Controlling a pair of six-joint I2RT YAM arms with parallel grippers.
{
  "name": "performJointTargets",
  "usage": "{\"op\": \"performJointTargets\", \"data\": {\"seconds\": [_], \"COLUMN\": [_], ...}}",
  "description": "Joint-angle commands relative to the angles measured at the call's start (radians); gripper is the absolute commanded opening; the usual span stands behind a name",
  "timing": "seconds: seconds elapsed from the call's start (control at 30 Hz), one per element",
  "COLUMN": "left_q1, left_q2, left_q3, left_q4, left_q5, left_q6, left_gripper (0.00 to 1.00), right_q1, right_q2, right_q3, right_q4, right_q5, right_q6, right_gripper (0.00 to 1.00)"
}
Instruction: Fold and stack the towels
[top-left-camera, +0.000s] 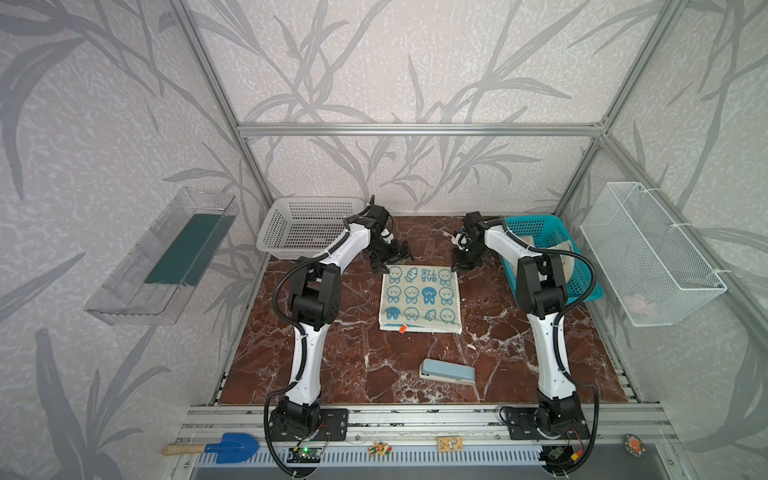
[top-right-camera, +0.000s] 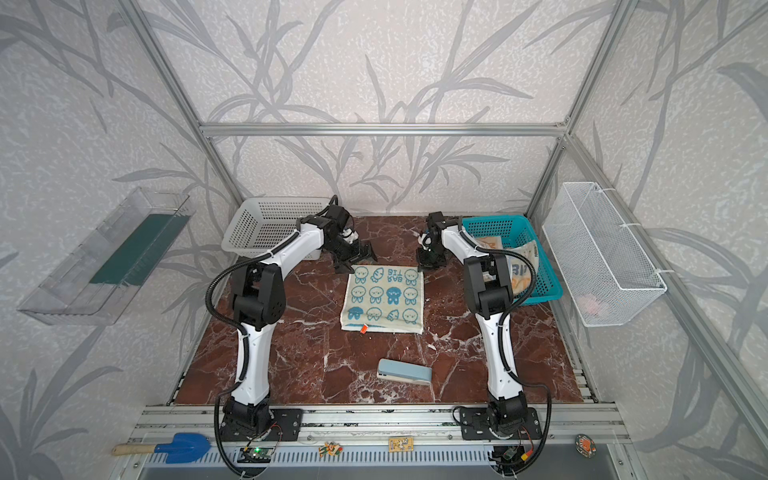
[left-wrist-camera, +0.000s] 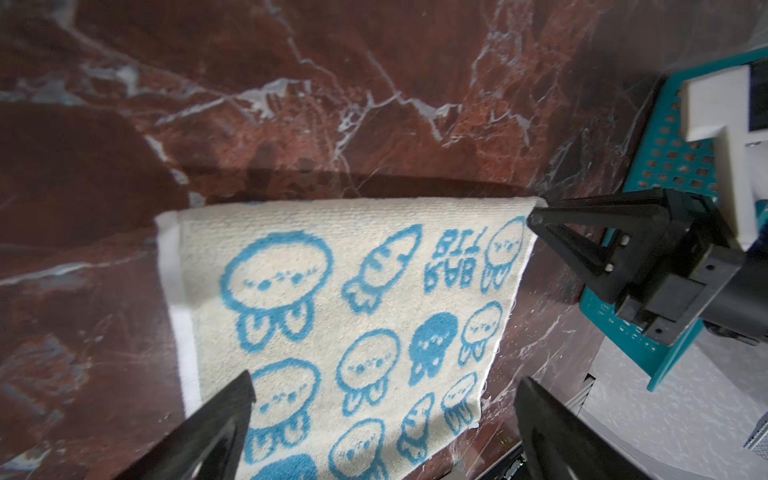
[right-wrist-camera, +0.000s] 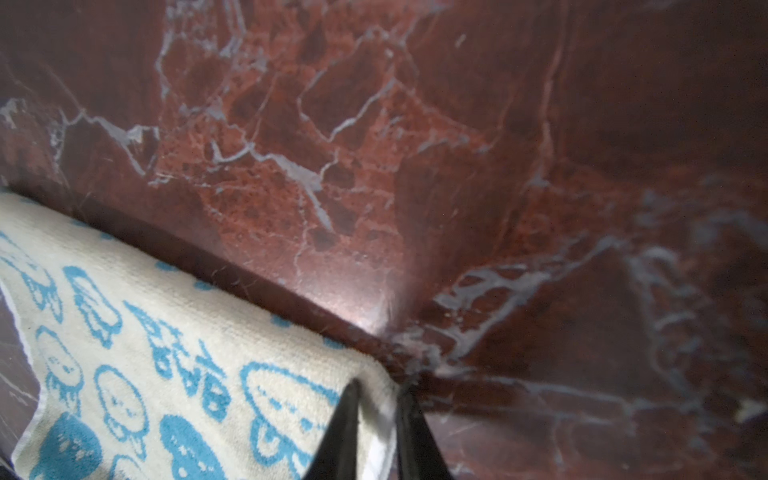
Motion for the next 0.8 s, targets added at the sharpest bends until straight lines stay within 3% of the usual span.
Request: {"op": "performJointTargets", "data": {"seconds": [0.0, 0.27, 0.77], "left_q1": [-0.020, -0.035, -0.033], "left_q2": [0.037, 0.060, 0.067], "left_q3": [0.024, -0.012, -0.064], "left_q4": [-0.037, -0.015, 0.001], "left_q5": [0.004, 0.005, 0.001], "left_q6": [-0.008, -0.018, -0.015], "left_gripper": [0.99, 0.99, 0.99], "right_q1": [-0.011, -0.017, 0.014], "right_q2": [-0.039, 0.009, 0.058], "right_q3": [0.020, 0.067, 0.049], "right_q4": [-0.013, -0.041, -0.057], "right_q5": [-0.002, 0.004, 0.002], "right_q6": [-0.005, -0.054, -0.108], "right_gripper": [0.32, 0.40, 0.37]}}
